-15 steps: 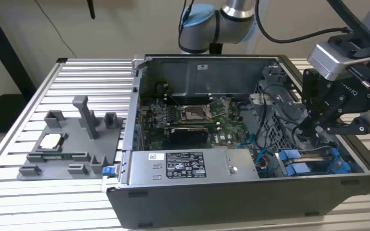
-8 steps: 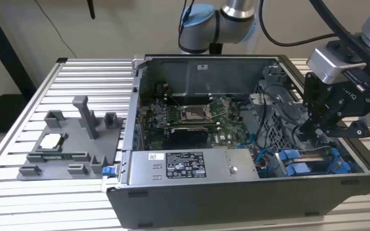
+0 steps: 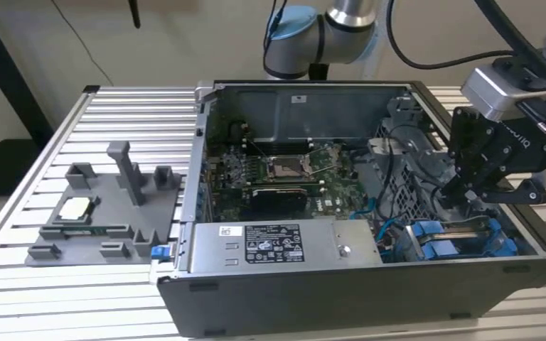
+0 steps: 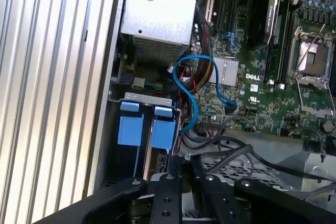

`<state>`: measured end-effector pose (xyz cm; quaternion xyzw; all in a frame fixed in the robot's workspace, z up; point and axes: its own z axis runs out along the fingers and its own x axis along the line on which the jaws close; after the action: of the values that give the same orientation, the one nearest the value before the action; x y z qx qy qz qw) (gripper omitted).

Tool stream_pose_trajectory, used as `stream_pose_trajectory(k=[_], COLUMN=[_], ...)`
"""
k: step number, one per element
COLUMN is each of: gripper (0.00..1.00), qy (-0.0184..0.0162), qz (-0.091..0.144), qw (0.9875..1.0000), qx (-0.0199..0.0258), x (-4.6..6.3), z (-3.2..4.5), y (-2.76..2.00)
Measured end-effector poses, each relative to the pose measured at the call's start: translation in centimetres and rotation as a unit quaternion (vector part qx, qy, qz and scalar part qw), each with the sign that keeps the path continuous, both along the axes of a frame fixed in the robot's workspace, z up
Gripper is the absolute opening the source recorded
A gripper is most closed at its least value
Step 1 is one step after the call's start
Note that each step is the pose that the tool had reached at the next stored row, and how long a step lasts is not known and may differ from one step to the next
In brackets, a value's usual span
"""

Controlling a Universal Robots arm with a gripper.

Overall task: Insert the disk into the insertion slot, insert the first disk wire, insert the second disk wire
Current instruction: 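Insert the first disk wire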

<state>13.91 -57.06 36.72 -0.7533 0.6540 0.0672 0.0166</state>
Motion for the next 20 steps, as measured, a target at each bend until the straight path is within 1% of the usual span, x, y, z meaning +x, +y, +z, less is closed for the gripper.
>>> stream_pose_trajectory(k=[6, 14, 17, 20], gripper=[0.19, 0.19, 0.19, 0.19], qy=[0.0009, 0.0031, 0.0032, 0.0053], qz=[-0.003, -0.011, -0.017, -0.03], qw=[1.0, 0.9999, 0.9999, 0.9995], qx=[0.0, 0.0, 0.0, 0.0002], x=[0.22, 0.54, 0.59, 0.59], z=[0.0, -0.02, -0.06, -0.23], y=[-0.1, -0.5, -0.58, -0.63])
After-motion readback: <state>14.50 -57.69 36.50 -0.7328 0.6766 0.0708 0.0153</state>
